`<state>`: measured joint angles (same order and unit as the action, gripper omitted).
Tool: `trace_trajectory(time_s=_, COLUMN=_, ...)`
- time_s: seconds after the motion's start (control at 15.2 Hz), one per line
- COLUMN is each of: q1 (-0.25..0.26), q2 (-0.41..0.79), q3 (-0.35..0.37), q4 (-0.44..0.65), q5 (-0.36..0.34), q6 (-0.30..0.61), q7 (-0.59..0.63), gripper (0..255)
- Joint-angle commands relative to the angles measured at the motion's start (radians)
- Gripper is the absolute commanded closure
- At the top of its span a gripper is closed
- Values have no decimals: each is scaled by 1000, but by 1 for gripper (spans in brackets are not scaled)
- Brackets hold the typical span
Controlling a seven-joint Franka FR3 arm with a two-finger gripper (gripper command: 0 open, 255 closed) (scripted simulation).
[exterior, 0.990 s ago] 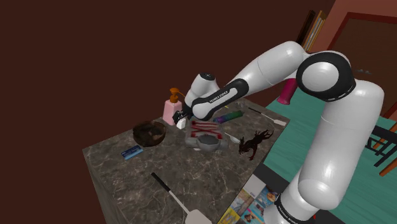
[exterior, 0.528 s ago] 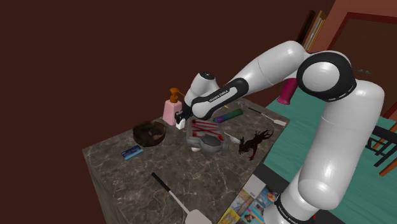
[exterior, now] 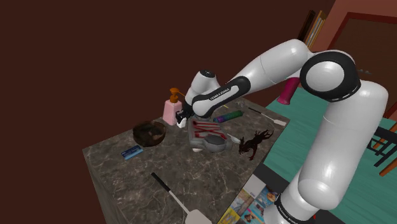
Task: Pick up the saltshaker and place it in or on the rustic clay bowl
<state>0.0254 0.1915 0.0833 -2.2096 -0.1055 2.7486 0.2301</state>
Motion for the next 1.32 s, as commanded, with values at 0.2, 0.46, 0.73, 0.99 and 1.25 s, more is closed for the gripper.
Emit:
trace_trajectory(time_s=0.2, q1=-4, q2=-46, q3=6, q4=15, q5=17, q6=-62, q7=-15, gripper=255)
trace_trajectory(time_s=0.46, q1=-6, q2=-79, q3=10, q4=32, q5=29, q6=-112, q7=-24, gripper=255)
trace_trajectory(time_s=0.73, q1=-7, q2=-110, q3=12, q4=52, q5=40, q6=-163, q7=-33, gripper=255)
trace_trajectory(time_s=0.99, q1=-7, q2=-137, q3=13, q4=76, q5=48, q6=-214, q7=-40, gripper=255)
trace_trajectory(time_s=1.25, q1=-8, q2=-161, q3=13, q4=104, q5=55, q6=-265, q7=-46, gripper=255)
